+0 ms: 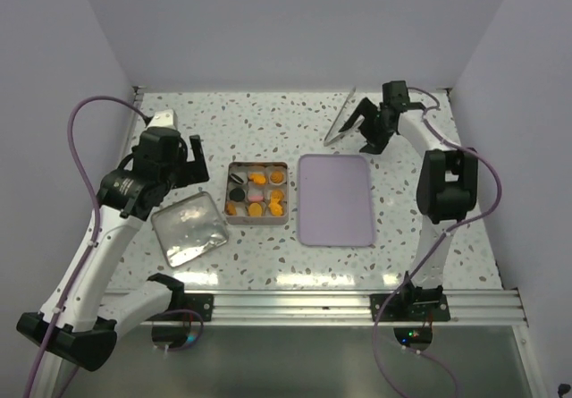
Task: Pack the cookies
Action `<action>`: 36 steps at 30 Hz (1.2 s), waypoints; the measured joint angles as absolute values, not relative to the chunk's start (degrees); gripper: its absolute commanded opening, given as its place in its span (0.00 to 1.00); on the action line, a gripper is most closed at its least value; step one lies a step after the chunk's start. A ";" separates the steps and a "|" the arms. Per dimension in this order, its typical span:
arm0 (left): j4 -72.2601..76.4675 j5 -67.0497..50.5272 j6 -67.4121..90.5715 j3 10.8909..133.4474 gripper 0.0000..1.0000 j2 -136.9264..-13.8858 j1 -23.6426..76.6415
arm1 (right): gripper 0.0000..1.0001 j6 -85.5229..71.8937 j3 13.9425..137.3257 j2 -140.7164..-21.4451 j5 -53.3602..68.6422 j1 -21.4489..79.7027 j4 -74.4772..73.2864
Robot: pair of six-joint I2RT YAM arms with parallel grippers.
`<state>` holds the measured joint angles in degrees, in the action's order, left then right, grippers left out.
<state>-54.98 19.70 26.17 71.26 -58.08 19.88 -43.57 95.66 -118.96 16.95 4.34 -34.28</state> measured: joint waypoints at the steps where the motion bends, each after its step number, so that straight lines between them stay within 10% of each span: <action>1: -55.00 19.62 26.35 70.72 1.00 -57.74 19.88 | 0.98 -42.89 93.93 -116.07 16.95 4.80 -34.46; 16: -54.28 21.06 28.99 61.76 0.99 -68.10 19.88 | 0.99 -36.10 74.08 -73.06 16.86 19.07 -40.42; 36: -44.62 21.08 33.52 61.30 0.69 -94.80 19.20 | 0.99 -27.24 72.42 -66.13 17.58 18.63 -53.67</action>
<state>-44.62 21.08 33.52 61.30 -94.80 19.20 -27.24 72.42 -66.13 17.58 18.63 -53.67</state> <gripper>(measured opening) 0.744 0.986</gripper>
